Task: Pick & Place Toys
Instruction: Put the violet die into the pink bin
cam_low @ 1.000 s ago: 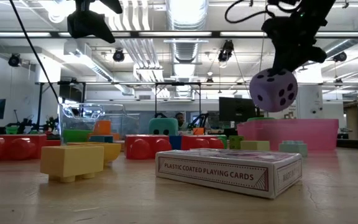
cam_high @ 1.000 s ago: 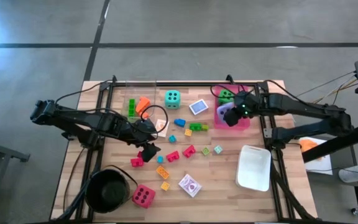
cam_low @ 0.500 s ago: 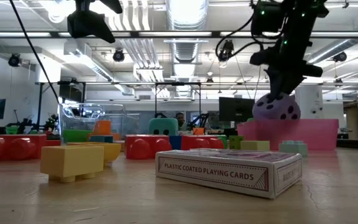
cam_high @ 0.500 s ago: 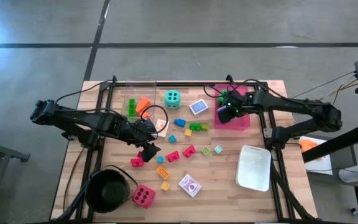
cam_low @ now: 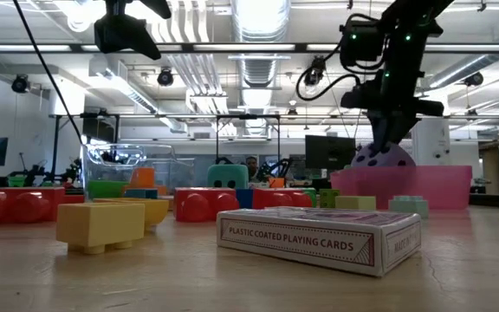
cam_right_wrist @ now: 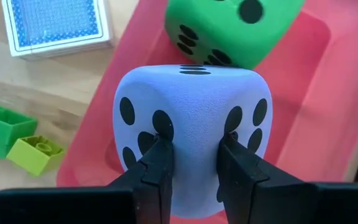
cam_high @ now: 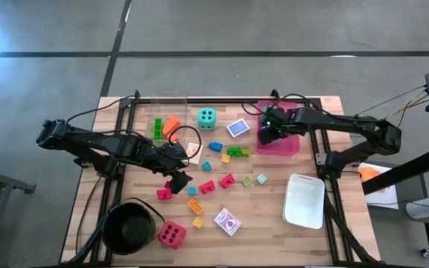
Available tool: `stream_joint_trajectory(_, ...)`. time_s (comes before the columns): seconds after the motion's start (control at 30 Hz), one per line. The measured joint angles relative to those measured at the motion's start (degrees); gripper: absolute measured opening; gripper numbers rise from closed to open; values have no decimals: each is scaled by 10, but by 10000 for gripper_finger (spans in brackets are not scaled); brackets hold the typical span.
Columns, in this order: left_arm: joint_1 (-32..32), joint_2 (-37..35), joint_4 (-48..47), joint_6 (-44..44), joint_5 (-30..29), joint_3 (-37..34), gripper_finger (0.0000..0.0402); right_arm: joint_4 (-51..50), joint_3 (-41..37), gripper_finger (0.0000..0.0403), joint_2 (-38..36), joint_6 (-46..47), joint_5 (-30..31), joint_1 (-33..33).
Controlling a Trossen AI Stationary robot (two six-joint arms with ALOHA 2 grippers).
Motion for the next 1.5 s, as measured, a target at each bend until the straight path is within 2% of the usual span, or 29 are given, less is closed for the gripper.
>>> stream_joint_trajectory(0.3,0,0,0,0,-1,0,303,-4,49,79,49,-20,19,3)
stream_joint_trajectory(0.77,0,0,0,-5,-1,0,303,-71,117,75,130,-61,45,5)
stream_joint_trajectory(0.97,0,0,0,-5,-1,0,303,-76,126,74,158,-89,47,11)
stream_joint_trajectory(1.1,0,0,0,-5,-1,0,303,-85,129,74,172,-114,73,23)
stream_joint_trajectory(1.5,0,0,0,-13,-1,0,303,-86,123,72,177,-225,97,50)
